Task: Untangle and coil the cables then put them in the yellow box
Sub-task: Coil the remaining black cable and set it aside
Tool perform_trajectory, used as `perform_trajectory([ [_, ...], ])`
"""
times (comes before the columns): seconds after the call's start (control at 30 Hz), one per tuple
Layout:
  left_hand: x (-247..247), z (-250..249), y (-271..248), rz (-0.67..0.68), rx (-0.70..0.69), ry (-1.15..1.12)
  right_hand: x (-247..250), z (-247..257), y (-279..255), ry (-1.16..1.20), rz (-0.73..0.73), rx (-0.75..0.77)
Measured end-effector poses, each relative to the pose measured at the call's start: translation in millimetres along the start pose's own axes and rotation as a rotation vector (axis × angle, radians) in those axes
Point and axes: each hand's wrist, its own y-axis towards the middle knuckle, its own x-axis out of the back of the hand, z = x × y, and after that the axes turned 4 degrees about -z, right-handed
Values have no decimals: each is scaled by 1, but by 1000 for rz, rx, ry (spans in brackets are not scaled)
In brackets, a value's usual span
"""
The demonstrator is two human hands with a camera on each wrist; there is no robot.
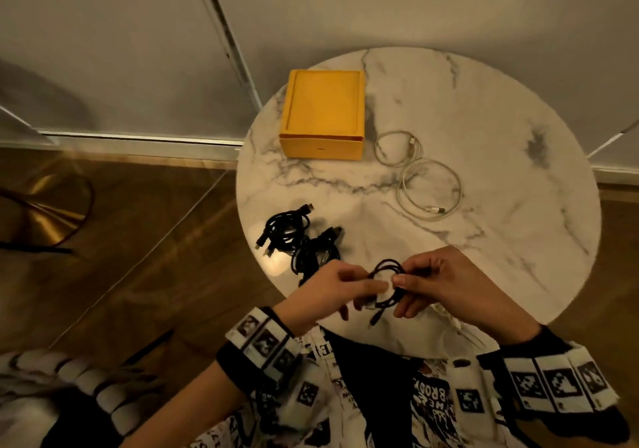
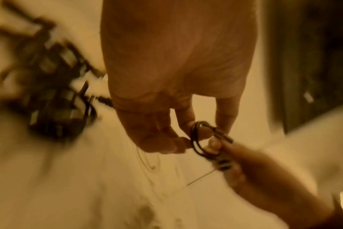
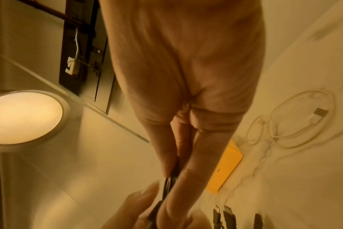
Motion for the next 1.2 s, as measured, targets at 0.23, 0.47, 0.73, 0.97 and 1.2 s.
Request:
perform_trajectory([
  [0.23,18,6,-10,-203,-177,292,-20,-4,30,-106,48,-25],
  [0.47,45,19,-17,-157,-204,341,-44,-5,58,-232,217,-42],
  [0.73,68,30,-15,-139,-183,319,-53,-3,81,-321,202,70],
  [0.97,77,37,-13,-279,-101,251,-67,-14,96,-275,167,57],
  [1.2,119,26,11,-505,-39,194,-68,-11,106,-126,44,54],
])
